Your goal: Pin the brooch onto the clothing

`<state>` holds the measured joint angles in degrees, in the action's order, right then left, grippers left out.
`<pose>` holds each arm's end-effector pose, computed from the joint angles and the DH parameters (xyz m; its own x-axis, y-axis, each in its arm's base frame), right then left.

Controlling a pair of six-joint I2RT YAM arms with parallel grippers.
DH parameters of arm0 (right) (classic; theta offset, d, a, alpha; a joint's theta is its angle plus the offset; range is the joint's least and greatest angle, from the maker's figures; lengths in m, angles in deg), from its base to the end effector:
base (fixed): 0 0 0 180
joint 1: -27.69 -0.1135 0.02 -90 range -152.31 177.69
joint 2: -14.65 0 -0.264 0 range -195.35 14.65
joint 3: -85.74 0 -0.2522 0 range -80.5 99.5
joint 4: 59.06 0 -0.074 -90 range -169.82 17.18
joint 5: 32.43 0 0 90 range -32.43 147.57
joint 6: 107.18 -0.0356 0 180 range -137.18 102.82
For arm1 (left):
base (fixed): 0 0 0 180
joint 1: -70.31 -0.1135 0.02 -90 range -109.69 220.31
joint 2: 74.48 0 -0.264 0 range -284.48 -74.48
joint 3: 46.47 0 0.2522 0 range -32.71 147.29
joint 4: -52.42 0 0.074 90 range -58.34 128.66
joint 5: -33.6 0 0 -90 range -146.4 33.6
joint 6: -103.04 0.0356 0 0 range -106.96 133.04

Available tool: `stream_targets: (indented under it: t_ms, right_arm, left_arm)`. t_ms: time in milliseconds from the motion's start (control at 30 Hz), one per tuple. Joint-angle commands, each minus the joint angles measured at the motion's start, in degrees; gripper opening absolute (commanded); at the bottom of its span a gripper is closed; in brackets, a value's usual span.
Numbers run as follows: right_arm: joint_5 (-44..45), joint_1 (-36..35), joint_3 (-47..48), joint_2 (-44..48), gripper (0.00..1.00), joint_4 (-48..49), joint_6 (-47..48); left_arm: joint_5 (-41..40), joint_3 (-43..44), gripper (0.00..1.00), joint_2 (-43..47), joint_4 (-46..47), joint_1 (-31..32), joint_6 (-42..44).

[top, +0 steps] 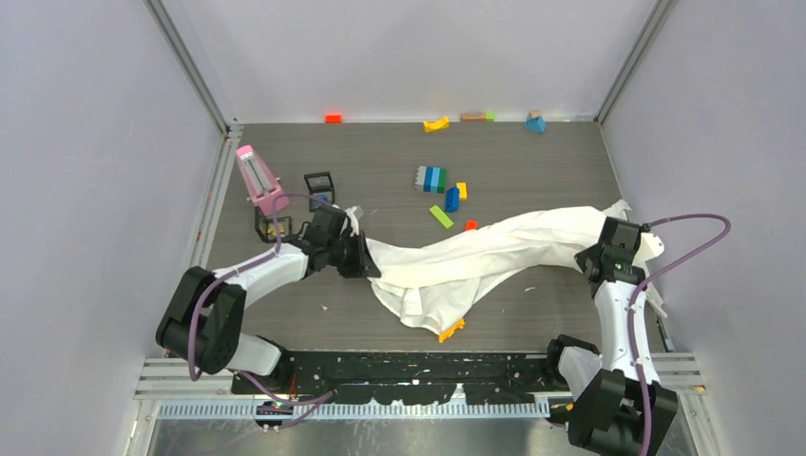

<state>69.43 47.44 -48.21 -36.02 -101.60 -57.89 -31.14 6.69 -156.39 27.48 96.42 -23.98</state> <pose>0.1651 -0.0671 0.2176 -0.2216 0.7578 -0.6137 0.8005 0.5008 0.3293 0.2329 -0.1311 0.1680 -0.9540 -0.1388 -0.2658 0.0633 0.7731 -0.6311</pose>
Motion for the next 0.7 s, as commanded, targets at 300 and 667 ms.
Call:
stream_targets:
  t_ms: [300, 667]
  right_arm:
    - [-6.5, 0.5, 31.5, -3.9, 0.01, -0.3, 5.3]
    - [-10.7, 0.5, 73.1, -7.3, 0.01, -10.2, 11.2]
  left_arm:
    - [-18.4, 18.5, 0.00, 21.4, -12.1, 0.1, 14.6]
    - [-15.0, 47.6, 0.00, 26.5, -23.7, 0.1, 28.0]
